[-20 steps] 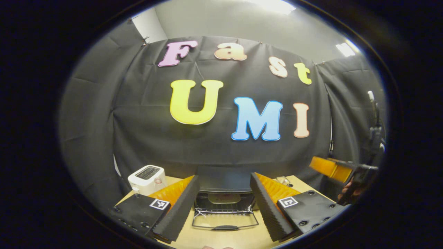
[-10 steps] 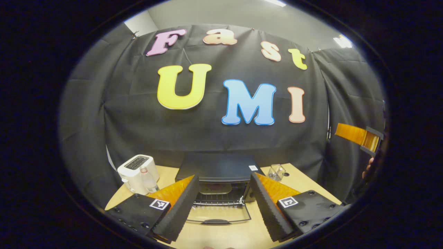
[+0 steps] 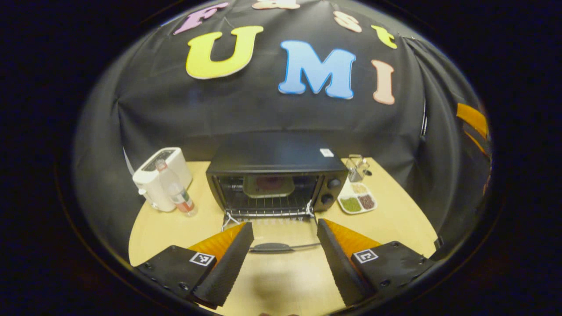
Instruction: Open the electric oven with the left hand, put the food in, and close the electric oven.
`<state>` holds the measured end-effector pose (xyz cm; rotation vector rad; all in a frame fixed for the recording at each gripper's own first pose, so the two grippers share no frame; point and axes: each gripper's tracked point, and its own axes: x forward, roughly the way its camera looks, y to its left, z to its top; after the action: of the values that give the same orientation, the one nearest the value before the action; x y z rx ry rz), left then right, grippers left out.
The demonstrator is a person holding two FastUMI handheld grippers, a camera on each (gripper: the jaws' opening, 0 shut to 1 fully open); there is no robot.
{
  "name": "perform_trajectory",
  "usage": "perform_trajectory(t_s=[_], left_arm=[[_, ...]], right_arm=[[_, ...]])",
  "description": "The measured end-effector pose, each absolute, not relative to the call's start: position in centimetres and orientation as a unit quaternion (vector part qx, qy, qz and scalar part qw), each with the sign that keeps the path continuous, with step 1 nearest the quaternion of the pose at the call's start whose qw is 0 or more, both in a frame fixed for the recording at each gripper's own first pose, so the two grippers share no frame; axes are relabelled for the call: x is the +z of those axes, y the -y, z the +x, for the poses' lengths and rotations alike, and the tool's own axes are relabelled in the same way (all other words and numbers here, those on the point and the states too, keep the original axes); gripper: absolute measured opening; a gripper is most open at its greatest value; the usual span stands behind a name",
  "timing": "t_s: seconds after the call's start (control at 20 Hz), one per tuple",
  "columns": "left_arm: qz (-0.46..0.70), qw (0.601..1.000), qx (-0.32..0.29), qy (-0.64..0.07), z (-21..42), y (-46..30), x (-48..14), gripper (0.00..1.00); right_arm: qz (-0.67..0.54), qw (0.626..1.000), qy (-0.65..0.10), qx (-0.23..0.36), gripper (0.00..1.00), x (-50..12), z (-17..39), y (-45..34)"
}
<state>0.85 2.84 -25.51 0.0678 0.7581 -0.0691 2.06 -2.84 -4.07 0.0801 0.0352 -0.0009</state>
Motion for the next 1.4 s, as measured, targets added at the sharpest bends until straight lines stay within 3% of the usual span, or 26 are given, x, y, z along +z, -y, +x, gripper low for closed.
perform_trajectory(t_s=[0.35, 0.4, 0.5, 0.65, 0.7, 0.75, 0.8, 0.9, 1.4], left_arm=[[0.049, 0.878, -0.033, -0.474, -0.8, -3.7, -33.1, 0.99], [0.047, 0.87, -0.031, -0.489, -1.0, -3.8, -34.1, 0.94], [0.039, 0.854, -0.026, -0.518, -1.4, -4.0, -36.4, 1.0], [0.043, 0.83, -0.018, -0.556, -1.7, -4.7, -39.4, 0.99], [0.045, 0.822, -0.018, -0.567, -1.7, -4.9, -40.4, 0.94], [0.043, 0.815, -0.015, -0.578, -1.9, -5.2, -40.9, 0.99], [0.04, 0.811, -0.013, -0.584, -1.7, -5.3, -41.8, 0.94], [0.04, 0.802, -0.009, -0.596, -1.6, -5.6, -43.0, 1.0], [0.049, 0.789, -0.005, -0.612, 0.2, -6.5, -45.9, 0.99]], right_arm=[[0.035, 0.998, -0.044, -0.029, 0.96, -5.9, 2.3, 4.9], [0.036, 0.998, -0.048, -0.032, 0.96, -6.1, 2.3, 5.1], [0.036, 0.997, -0.054, -0.04, 0.96, -6.5, 2.3, 5.7], [0.036, 0.996, -0.059, -0.05, 0.96, -6.9, 2.2, 6.5], [0.036, 0.996, -0.061, -0.054, 0.96, -7.2, 2.2, 6.9], [0.036, 0.996, -0.063, -0.057, 0.96, -7.3, 2.2, 7.1], [0.036, 0.995, -0.065, -0.06, 0.96, -7.4, 2.2, 7.3], [0.036, 0.995, -0.068, -0.067, 0.96, -7.5, 2.4, 7.7], [0.026, 0.994, -0.077, -0.07, 0.96, -7.7, 2.7, 7.1]])
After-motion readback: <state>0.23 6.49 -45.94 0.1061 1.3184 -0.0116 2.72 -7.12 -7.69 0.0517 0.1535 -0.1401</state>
